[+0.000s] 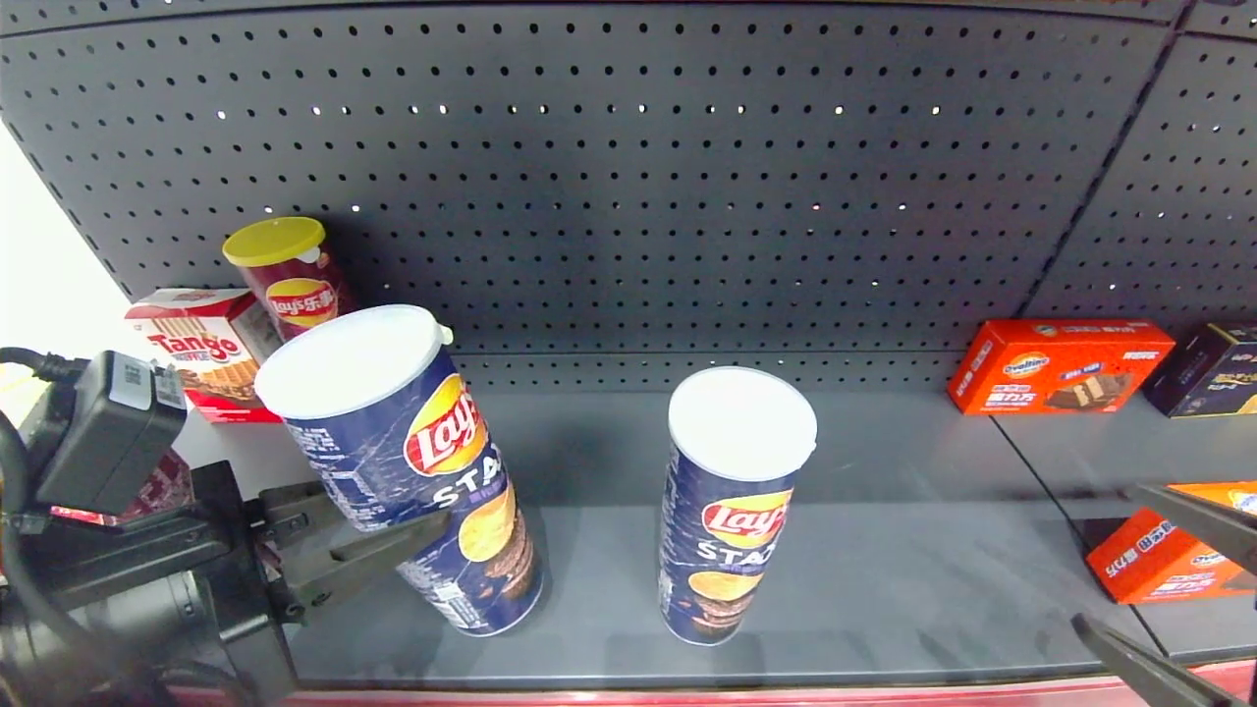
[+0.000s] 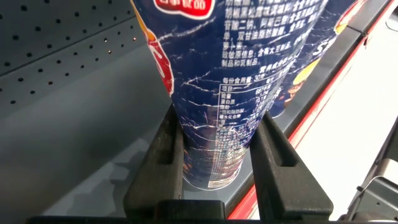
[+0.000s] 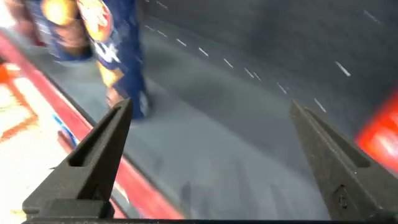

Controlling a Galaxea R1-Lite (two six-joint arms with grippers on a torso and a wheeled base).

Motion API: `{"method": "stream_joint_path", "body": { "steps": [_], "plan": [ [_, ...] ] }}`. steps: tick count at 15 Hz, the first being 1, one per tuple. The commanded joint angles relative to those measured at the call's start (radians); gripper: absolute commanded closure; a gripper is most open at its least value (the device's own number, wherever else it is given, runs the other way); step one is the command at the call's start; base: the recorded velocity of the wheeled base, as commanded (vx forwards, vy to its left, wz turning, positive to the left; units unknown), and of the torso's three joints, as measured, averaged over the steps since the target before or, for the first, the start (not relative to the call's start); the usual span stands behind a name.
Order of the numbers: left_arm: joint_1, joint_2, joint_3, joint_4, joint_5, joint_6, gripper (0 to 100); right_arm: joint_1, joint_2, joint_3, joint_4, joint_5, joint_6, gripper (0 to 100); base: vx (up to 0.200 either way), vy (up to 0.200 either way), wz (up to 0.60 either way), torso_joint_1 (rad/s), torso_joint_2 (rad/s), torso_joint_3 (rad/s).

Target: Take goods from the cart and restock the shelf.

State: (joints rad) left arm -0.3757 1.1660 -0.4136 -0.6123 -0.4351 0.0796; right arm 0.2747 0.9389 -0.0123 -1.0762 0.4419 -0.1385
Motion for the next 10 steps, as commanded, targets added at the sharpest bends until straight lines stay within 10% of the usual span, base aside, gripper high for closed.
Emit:
{"method": "stream_joint_path", "body": {
  "steps": [1, 4, 7, 10],
  "plan": [
    [0.0, 0.0, 0.001, -0.001, -0.001, 0.0, 100, -0.106, -0.462, 0.009, 0.381, -0.131, 0.065, 0, 0.0, 0.0, 0.0, 0.0, 0.0, 0.0],
    [0.0, 0.0, 0.003, -0.001, -0.001, 0.003, 100, -0.117, -0.868, 0.012, 0.78, -0.264, 0.165, 0, 0.0, 0.0, 0.0, 0.0, 0.0, 0.0],
    [-0.002, -0.005, 0.001, 0.0, 0.016, 0.006, 100, -0.117, -0.836, 0.012, 1.006, -0.628, 0.158, 0, 0.0, 0.0, 0.0, 0.0, 0.0, 0.0],
    [-0.002, -0.009, 0.01, 0.002, 0.018, 0.006, 100, -0.115, -0.836, -0.003, 1.053, -0.784, 0.178, 0, 0.0, 0.0, 0.0, 0.0, 0.0, 0.0]
  ]
}}
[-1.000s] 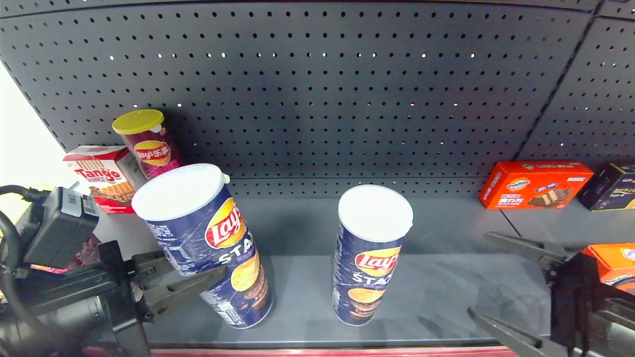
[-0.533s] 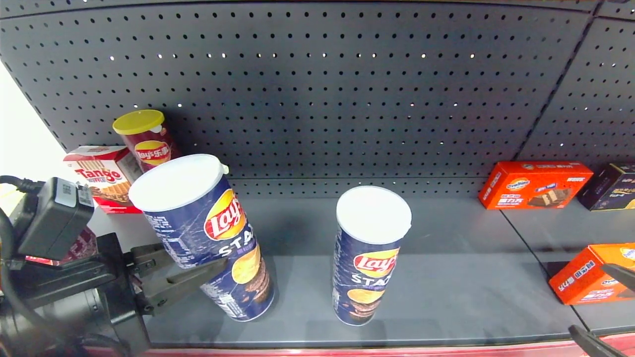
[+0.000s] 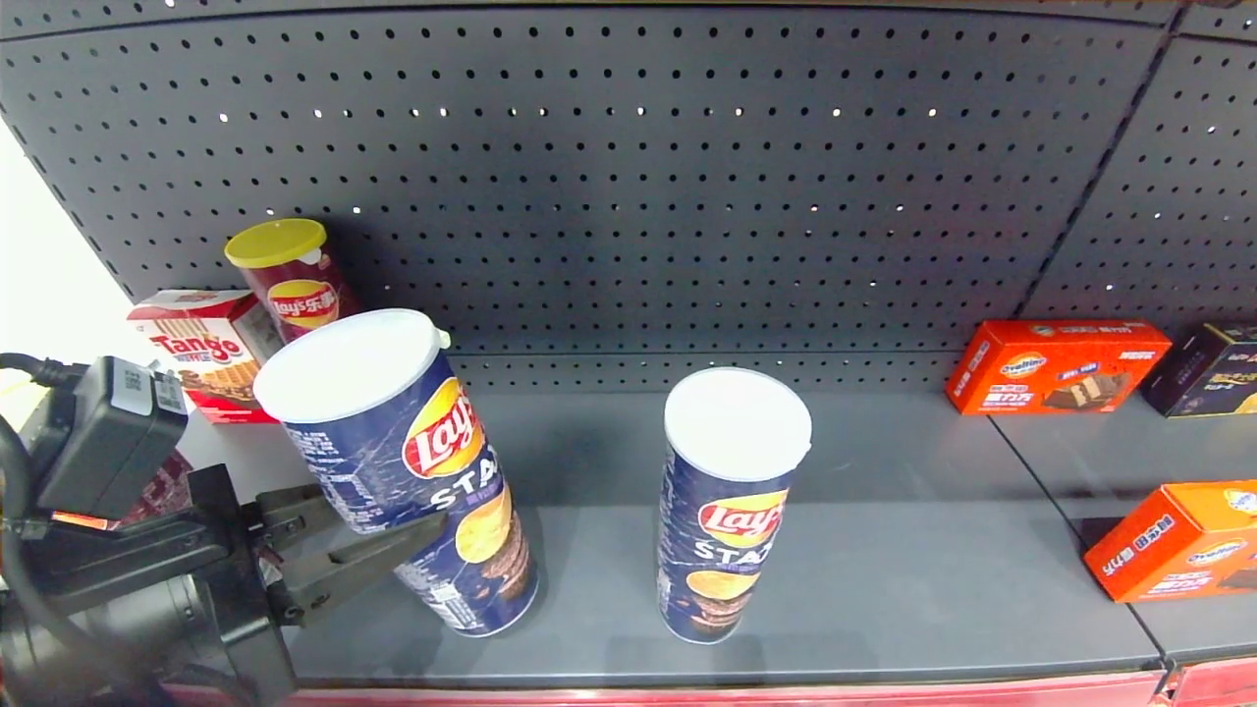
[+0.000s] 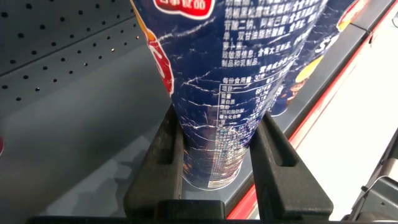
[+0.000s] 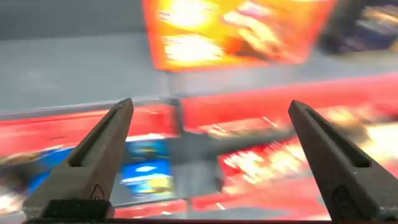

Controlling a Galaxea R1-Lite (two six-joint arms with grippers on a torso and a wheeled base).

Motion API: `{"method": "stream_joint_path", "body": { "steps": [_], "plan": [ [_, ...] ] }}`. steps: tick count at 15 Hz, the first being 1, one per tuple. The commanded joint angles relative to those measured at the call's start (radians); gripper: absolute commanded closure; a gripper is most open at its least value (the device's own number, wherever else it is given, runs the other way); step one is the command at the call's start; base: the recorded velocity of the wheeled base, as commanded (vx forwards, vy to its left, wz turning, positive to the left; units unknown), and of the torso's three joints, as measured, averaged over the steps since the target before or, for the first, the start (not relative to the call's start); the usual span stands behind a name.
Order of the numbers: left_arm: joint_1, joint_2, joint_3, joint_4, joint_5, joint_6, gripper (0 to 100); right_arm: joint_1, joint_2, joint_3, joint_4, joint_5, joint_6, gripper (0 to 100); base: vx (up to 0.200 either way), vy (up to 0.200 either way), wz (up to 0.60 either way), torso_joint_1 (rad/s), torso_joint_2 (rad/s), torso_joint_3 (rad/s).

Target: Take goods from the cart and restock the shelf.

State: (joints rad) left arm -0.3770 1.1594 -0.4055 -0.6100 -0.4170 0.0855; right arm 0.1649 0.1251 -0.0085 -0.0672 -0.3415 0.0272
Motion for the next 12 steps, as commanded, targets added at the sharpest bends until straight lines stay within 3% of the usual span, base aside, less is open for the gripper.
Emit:
{"method": "stream_joint_path", "body": {
  "steps": [1, 2, 3, 10, 11, 12],
  "plan": [
    [0.0, -0.003, 0.001, -0.001, 0.0, 0.0, 100, -0.005, -0.022, -0.002, 0.033, 0.157, 0.008, 0, 0.0, 0.0, 0.0, 0.0, 0.0, 0.0],
    [0.0, -0.003, 0.004, -0.001, 0.0, 0.0, 100, -0.005, -0.022, 0.007, 0.026, 0.279, 0.008, 0, 0.0, 0.0, 0.0, 0.0, 0.0, 0.0],
    [0.0, -0.004, 0.005, -0.001, -0.002, 0.0, 100, -0.005, -0.022, 0.007, 0.064, 0.318, -0.018, 0, 0.0, 0.0, 0.0, 0.0, 0.0, 0.0],
    [-0.003, -0.001, -0.013, 0.003, -0.002, 0.0, 100, -0.007, -0.022, 0.005, 0.072, 0.325, -0.035, 0, 0.0, 0.0, 0.0, 0.0, 0.0, 0.0],
    [-0.002, 0.002, -0.018, 0.003, -0.002, 0.0, 100, -0.021, -0.019, 0.005, 0.073, 0.325, -0.035, 0, 0.0, 0.0, 0.0, 0.0, 0.0, 0.0],
    [0.0, 0.016, -0.041, 0.004, -0.003, -0.001, 100, -0.094, -0.021, 0.005, 0.073, 0.325, -0.035, 0, 0.0, 0.0, 0.0, 0.0, 0.0, 0.0]
  ]
}}
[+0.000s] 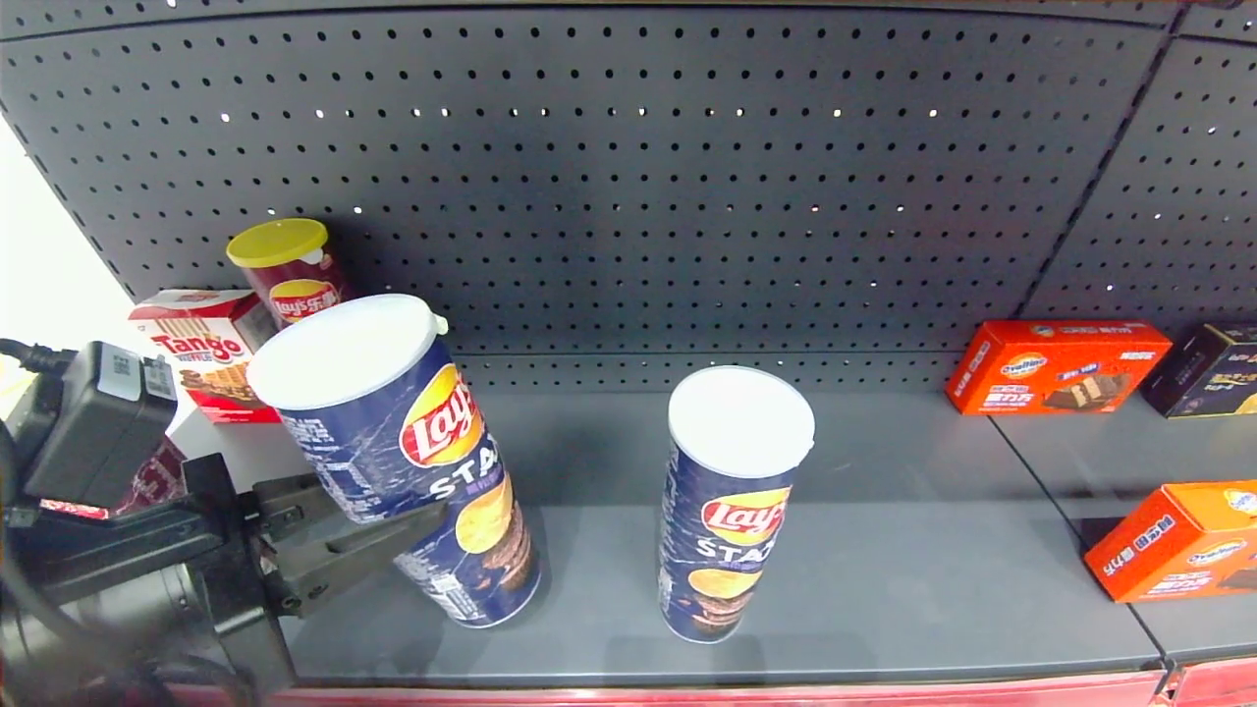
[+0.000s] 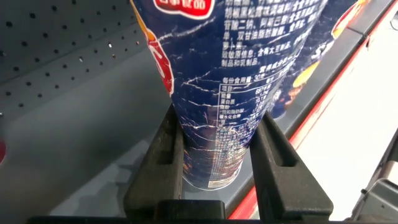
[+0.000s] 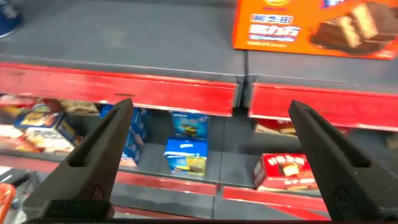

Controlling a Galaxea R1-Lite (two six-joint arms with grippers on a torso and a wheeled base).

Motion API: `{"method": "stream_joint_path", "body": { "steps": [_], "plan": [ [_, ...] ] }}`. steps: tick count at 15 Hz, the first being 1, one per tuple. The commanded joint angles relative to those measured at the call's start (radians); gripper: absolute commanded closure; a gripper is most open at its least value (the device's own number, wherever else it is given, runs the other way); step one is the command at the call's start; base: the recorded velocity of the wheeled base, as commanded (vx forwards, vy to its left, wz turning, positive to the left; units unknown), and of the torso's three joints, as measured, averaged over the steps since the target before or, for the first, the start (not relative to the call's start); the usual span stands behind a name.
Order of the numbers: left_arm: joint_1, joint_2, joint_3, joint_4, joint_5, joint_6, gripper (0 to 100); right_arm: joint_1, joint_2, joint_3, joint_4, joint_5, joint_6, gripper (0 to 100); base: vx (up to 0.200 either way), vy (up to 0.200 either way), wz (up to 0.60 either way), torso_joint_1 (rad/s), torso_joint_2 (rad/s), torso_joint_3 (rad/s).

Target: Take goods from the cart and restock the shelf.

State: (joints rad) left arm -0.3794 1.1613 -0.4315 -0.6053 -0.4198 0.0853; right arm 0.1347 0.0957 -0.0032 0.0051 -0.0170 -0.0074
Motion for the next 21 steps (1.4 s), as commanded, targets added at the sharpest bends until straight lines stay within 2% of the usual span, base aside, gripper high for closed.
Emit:
{"method": "stream_joint_path", "body": {
  "steps": [1, 2, 3, 4, 6, 9, 13, 15, 19, 21],
  "plan": [
    [0.002, 0.029, -0.032, 0.002, -0.002, -0.001, 100, -0.156, -0.01, 0.0, 0.001, 0.0, 0.0, 0, 0.0, 0.0, 0.0, 0.0, 0.0, 0.0],
    [0.002, 0.054, -0.067, 0.01, -0.004, -0.002, 100, -0.167, -0.033, 0.002, -0.001, 0.0, 0.003, 0, 0.0, 0.0, 0.0, 0.0, 0.0, 0.0],
    [0.002, 0.078, -0.112, 0.01, -0.004, -0.004, 100, -0.13, -0.064, 0.002, -0.001, 0.0, 0.001, 0, 0.0, 0.0, 0.0, 0.0, 0.0, 0.0],
    [0.002, 0.117, -0.178, 0.013, -0.004, -0.006, 100, -0.133, -0.096, 0.002, -0.001, 0.0, 0.003, 0, 0.0, 0.0, 0.0, 0.0, 0.0, 0.0],
    [-0.001, 0.172, -0.274, 0.064, -0.004, -0.004, 100, -0.133, -0.096, 0.002, -0.001, 0.0, 0.003, 0, 0.0, 0.0, 0.0, 0.0, 0.0, 0.0],
    [-0.006, 0.222, -0.368, 0.088, -0.004, -0.001, 100, -0.133, -0.096, 0.002, -0.001, 0.0, 0.003, 0, 0.0, 0.0, 0.0, 0.0, 0.0, 0.0],
    [0.008, 0.261, -0.418, 0.079, -0.001, 0.024, 100, -0.133, -0.096, 0.002, -0.001, 0.0, 0.003, 0, 0.0, 0.0, 0.0, 0.0, 0.0, 0.0],
    [-0.046, 0.271, -0.424, 0.075, -0.001, 0.031, 100, -0.133, -0.096, 0.002, -0.001, 0.0, 0.003, 0, 0.0, 0.0, 0.0, 0.0, 0.0, 0.0],
    [-0.075, 0.333, -0.423, 0.075, -0.001, 0.033, 100, -0.133, -0.096, 0.002, -0.001, 0.0, 0.003, 0, 0.0, 0.0, 0.0, 0.0, 0.0, 0.0],
    [-0.078, 0.376, -0.417, 0.078, -0.004, 0.044, 100, -0.133, -0.096, 0.002, -0.001, 0.0, 0.003, 0, 0.0, 0.0, 0.0, 0.0, 0.0, 0.0]
  ]
}}
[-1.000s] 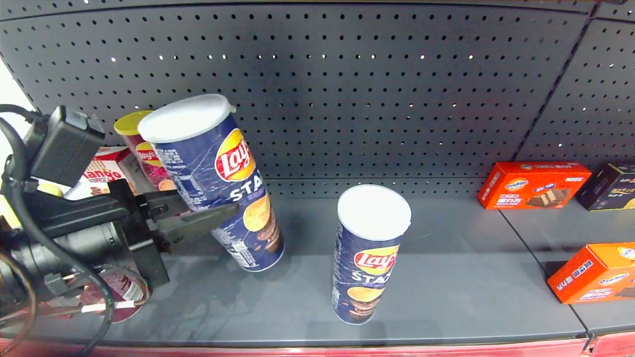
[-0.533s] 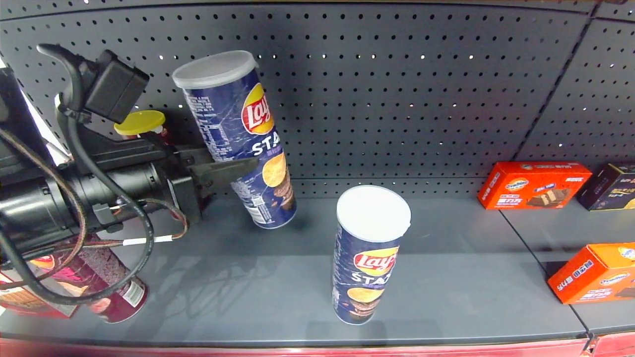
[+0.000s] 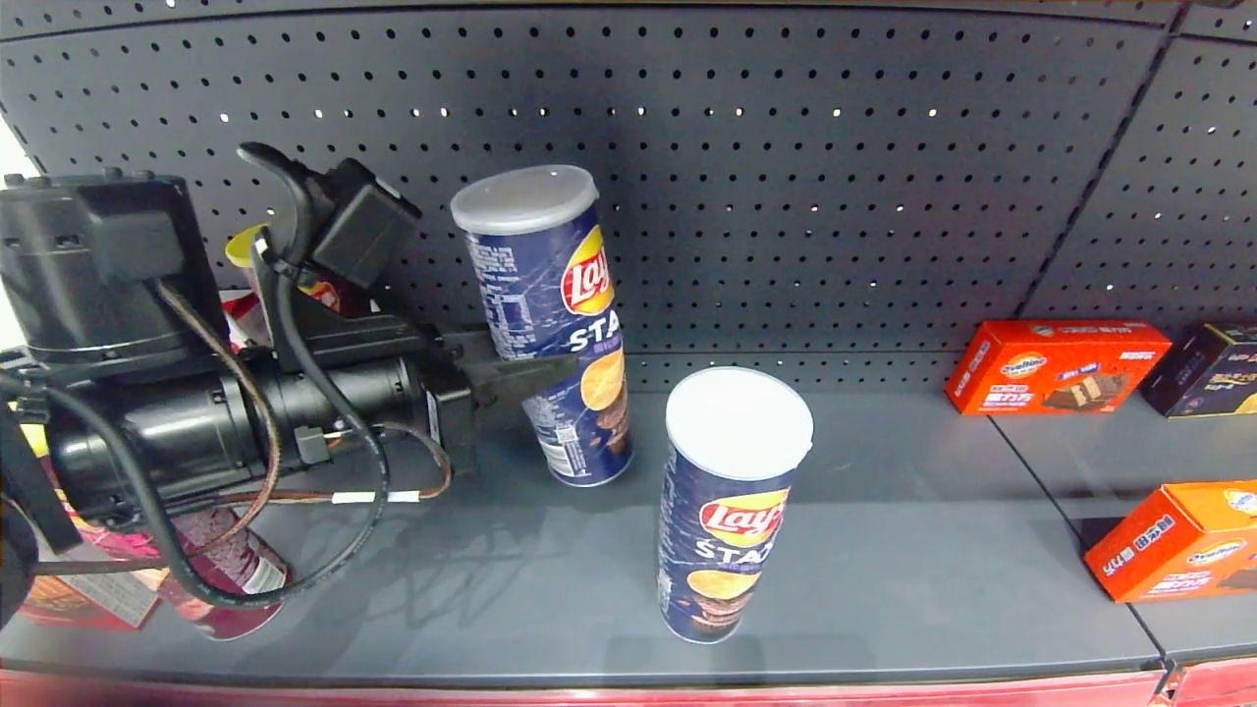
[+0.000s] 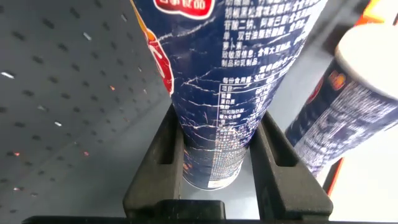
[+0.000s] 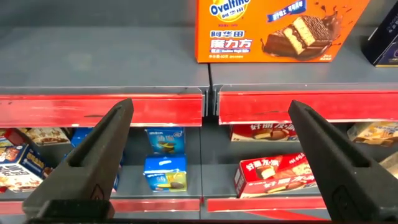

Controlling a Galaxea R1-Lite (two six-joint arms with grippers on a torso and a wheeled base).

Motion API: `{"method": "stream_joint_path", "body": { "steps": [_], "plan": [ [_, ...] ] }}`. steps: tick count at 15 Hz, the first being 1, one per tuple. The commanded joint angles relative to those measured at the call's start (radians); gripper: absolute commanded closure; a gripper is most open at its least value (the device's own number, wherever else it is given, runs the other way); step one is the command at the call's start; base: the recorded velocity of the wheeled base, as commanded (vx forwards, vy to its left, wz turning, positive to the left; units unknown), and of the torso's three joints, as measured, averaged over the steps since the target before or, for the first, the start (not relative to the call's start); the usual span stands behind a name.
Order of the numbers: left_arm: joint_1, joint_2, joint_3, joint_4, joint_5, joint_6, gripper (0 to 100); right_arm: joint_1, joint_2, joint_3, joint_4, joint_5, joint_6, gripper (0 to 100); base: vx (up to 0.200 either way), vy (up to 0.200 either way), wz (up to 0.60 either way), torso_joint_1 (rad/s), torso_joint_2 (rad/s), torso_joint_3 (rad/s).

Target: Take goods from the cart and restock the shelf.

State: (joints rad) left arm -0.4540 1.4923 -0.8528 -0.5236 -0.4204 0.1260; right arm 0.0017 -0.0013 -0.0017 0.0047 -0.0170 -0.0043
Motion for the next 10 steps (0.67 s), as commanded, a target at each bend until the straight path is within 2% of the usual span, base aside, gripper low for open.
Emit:
{"method": "stream_joint_path", "body": {
  "steps": [1, 2, 7, 10],
  "plan": [
    [-0.005, 0.055, 0.001, -0.006, -0.003, 0.009, 100, 0.0, 0.001, 0.0, 0.0, 0.0, 0.0, 0, 0.0, 0.0, 0.0, 0.0, 0.0, 0.0],
    [-0.008, 0.08, -0.012, -0.001, 0.0, 0.029, 100, 0.0, 0.001, 0.0, 0.0, 0.0, 0.0, 0, 0.0, 0.0, 0.0, 0.0, 0.0, 0.0],
    [-0.008, 0.166, -0.066, 0.027, 0.0, 0.06, 100, 0.0, 0.001, 0.0, 0.0, 0.0, 0.0, 0, 0.0, 0.0, 0.0, 0.0, 0.0, 0.0],
    [-0.003, 0.264, -0.163, 0.02, -0.003, 0.092, 100, 0.0, 0.001, 0.0, 0.0, 0.0, 0.0, 0, 0.0, 0.0, 0.0, 0.0, 0.0, 0.0]
  ]
}}
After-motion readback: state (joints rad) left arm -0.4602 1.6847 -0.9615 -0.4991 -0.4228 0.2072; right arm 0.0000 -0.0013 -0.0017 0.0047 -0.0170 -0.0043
